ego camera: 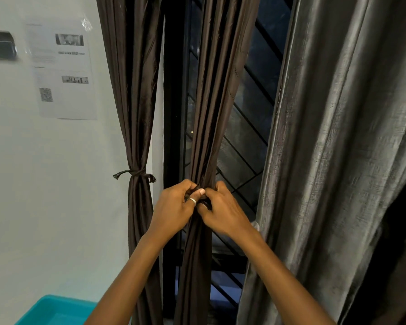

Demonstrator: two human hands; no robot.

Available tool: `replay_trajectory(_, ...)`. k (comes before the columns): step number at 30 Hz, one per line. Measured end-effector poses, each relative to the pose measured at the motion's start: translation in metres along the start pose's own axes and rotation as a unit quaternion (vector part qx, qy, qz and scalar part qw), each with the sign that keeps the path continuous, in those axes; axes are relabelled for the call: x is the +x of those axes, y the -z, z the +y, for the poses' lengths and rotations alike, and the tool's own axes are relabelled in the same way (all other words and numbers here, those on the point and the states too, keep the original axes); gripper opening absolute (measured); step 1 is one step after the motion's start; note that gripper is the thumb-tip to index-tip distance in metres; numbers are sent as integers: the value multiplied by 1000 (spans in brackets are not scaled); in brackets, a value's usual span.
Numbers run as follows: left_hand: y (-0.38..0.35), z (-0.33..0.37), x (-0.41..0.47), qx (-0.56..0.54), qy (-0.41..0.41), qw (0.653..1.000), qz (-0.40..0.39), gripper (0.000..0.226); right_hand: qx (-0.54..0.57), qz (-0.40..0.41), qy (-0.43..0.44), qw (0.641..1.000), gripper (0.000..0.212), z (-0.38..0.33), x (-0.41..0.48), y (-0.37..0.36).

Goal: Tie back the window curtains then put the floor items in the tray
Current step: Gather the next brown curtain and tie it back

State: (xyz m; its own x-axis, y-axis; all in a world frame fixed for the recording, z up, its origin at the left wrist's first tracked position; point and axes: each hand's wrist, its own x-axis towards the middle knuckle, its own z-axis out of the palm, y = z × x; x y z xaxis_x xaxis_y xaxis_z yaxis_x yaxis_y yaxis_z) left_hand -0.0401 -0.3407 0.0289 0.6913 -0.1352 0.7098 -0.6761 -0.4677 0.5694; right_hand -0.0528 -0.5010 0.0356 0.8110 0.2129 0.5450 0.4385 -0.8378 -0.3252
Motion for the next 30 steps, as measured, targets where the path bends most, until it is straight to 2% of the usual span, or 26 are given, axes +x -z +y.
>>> replay_trajectory(2,0,1,1,1,11,1000,4,12,0,37,19,999,22,1,-8,-3)
replay_trajectory(6,-3,4,1,-2,30,999,19,11,34,160,26,986,37,-1,-25,-8)
replay_trajectory(8,-7,6,-1,-4,30,999,27,13,23,209,37,977,29,-2,-29,-12)
replay_trajectory(11,-13,7,-6,-15,30,998,54,14,42,240,26,969,16,2,-31,-16)
replay_trajectory(16,-19,7,-12,-8,28,996,86,15,65,240,17,968,8,10,-30,-18)
replay_trajectory(26,-20,8,-18,38,12,996,85,22,89,200,-52,974,15,13,-28,-7)
replay_trajectory(30,-17,7,-20,52,-2,995,80,23,55,191,-59,978,17,16,-24,-2)
